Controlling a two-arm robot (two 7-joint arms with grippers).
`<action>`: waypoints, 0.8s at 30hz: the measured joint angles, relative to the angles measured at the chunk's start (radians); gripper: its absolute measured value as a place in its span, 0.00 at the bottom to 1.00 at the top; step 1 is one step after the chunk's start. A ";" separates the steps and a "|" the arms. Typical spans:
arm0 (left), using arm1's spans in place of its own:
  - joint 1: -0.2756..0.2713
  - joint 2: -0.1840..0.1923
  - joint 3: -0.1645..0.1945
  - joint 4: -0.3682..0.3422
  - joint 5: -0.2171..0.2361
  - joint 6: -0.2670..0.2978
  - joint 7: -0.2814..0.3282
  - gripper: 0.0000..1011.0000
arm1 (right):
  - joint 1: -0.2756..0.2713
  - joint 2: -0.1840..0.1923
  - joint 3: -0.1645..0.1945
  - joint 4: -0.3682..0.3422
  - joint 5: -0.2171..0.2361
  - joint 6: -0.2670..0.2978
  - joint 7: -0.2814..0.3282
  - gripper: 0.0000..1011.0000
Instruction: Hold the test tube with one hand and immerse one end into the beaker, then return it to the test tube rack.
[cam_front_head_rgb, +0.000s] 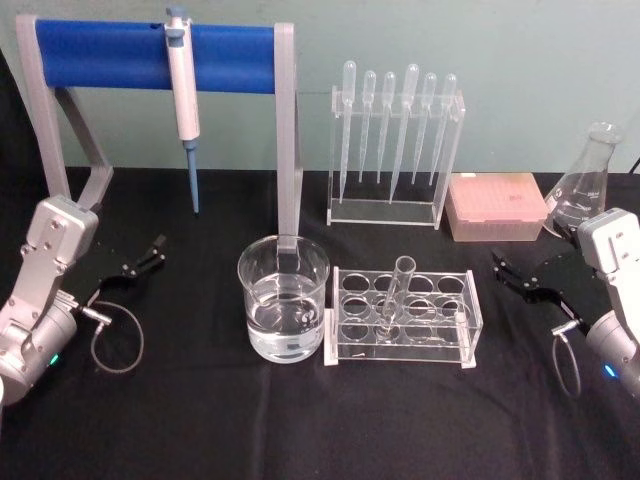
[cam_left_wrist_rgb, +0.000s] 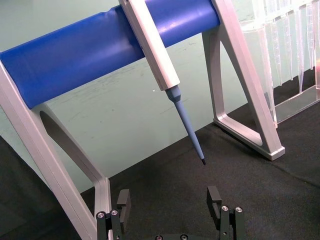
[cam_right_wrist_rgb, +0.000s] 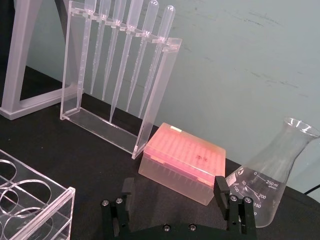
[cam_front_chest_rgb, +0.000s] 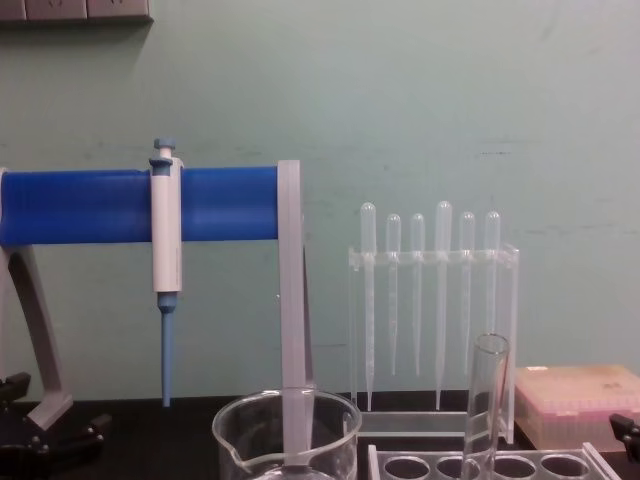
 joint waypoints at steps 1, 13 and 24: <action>0.000 0.000 0.000 0.000 0.000 0.000 0.000 0.99 | 0.000 0.000 0.000 0.000 0.000 0.000 0.000 0.99; 0.000 0.000 0.000 0.000 0.000 0.000 0.000 0.99 | 0.000 0.000 0.000 0.000 0.000 0.000 0.000 0.99; 0.000 0.000 0.000 0.000 0.000 0.000 0.000 0.99 | 0.000 0.000 0.000 0.000 0.000 0.000 0.000 0.99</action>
